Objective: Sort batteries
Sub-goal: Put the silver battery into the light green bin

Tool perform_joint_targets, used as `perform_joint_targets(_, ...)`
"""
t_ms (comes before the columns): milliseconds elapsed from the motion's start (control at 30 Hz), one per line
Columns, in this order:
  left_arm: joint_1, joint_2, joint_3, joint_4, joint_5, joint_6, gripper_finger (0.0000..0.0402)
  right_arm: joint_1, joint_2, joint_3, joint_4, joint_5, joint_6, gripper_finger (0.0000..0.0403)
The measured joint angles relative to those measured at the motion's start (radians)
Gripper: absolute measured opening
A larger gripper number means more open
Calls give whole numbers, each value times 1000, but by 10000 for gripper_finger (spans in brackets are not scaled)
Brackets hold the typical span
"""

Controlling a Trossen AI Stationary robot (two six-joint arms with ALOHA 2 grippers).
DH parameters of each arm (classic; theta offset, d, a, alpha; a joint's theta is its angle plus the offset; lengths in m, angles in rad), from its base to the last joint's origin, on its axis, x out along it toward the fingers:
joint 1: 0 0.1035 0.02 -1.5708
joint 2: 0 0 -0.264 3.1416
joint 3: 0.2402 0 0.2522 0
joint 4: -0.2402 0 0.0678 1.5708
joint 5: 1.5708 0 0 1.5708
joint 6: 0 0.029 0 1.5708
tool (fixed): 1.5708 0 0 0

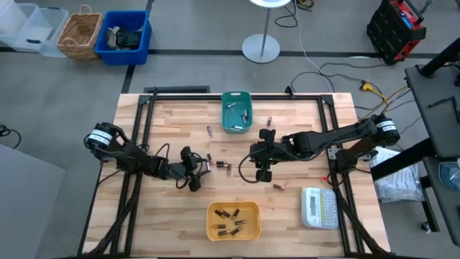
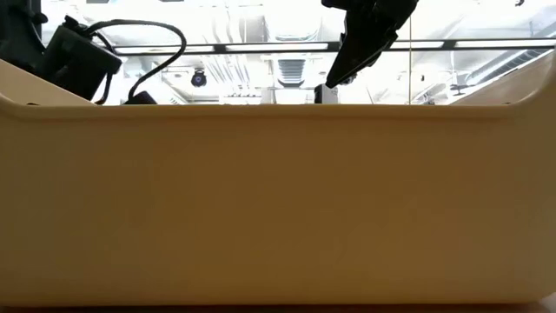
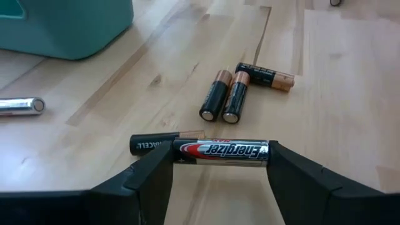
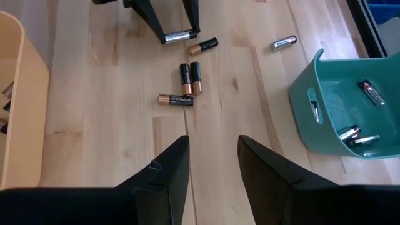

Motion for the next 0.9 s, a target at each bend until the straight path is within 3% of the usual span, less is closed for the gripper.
perform_joint_targets(467, 0, -165, 14, -167, -2, 55, 217, 0, 0, 0, 0, 0, 0, 119)
perform_joint_targets(900, 73, -314, 96, -229, 0, 383, 217, 0, 0, 0, 0, 0, 0, 132)
